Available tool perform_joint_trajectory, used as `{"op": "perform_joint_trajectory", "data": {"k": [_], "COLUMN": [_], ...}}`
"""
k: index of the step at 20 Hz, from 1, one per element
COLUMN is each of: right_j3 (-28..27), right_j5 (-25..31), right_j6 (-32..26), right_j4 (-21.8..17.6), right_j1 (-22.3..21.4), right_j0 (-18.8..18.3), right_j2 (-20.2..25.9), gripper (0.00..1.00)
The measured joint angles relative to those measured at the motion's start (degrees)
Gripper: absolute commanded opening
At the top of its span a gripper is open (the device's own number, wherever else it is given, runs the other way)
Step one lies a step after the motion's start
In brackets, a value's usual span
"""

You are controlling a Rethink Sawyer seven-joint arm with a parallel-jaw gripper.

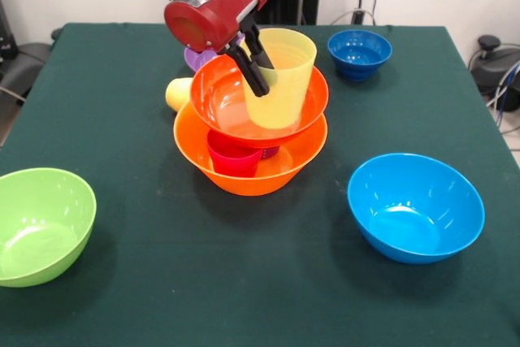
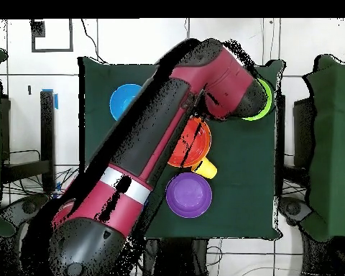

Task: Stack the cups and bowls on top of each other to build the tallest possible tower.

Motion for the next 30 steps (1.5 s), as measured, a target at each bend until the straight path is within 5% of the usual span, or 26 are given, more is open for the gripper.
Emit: {"op": "perform_joint_trajectory", "data": {"k": [30], "right_j3": [7.27], "right_j5": [2.83], "right_j6": [-2.81], "right_j4": [0.01], "right_j1": [3.24], "right_j0": [1.11], "right_j2": [0.84], "gripper": [0.00]}}
